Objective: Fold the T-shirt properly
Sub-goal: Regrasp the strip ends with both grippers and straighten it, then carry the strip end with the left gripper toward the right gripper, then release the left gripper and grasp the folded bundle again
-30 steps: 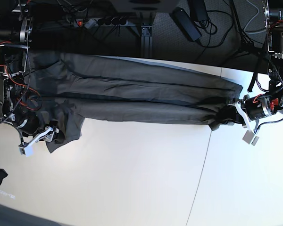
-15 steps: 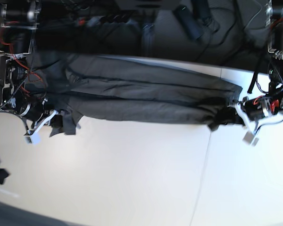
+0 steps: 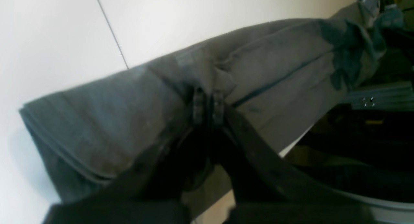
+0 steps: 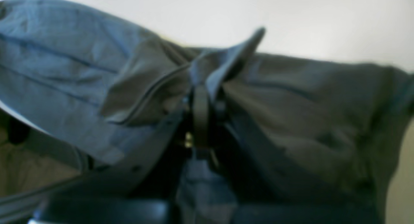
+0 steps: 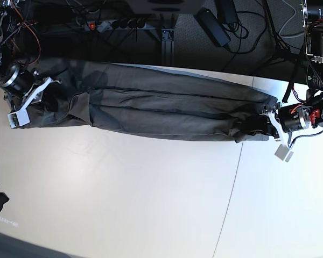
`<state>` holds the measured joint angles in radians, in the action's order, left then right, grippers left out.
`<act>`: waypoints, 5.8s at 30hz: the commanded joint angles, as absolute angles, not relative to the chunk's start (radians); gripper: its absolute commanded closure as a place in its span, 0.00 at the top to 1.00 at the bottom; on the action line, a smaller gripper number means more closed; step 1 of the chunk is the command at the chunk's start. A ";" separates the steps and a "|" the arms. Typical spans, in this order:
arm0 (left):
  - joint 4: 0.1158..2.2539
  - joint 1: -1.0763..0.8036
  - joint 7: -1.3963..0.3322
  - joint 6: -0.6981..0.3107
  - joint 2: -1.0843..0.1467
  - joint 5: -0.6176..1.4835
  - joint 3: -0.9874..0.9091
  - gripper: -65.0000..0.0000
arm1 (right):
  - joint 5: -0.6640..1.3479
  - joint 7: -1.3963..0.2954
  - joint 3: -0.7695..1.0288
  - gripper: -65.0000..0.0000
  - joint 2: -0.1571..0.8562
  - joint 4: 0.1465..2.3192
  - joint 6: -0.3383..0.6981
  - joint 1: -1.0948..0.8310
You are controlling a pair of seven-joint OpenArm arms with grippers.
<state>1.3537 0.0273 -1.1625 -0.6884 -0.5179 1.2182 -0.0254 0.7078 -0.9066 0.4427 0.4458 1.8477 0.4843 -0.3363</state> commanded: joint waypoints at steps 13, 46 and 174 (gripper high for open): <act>1.368 0.025 -1.070 -0.698 -0.563 1.177 -0.071 0.55 | 0.651 -0.842 0.455 0.69 0.462 1.881 0.554 -0.327; 1.274 -0.134 -0.975 -0.698 -0.530 1.065 -0.183 0.72 | 0.673 -0.846 0.454 0.68 0.363 1.895 0.554 -0.275; 1.604 0.186 -0.895 -0.599 -0.086 0.541 0.345 0.60 | 0.938 -0.999 0.739 0.67 0.139 1.614 0.554 -0.375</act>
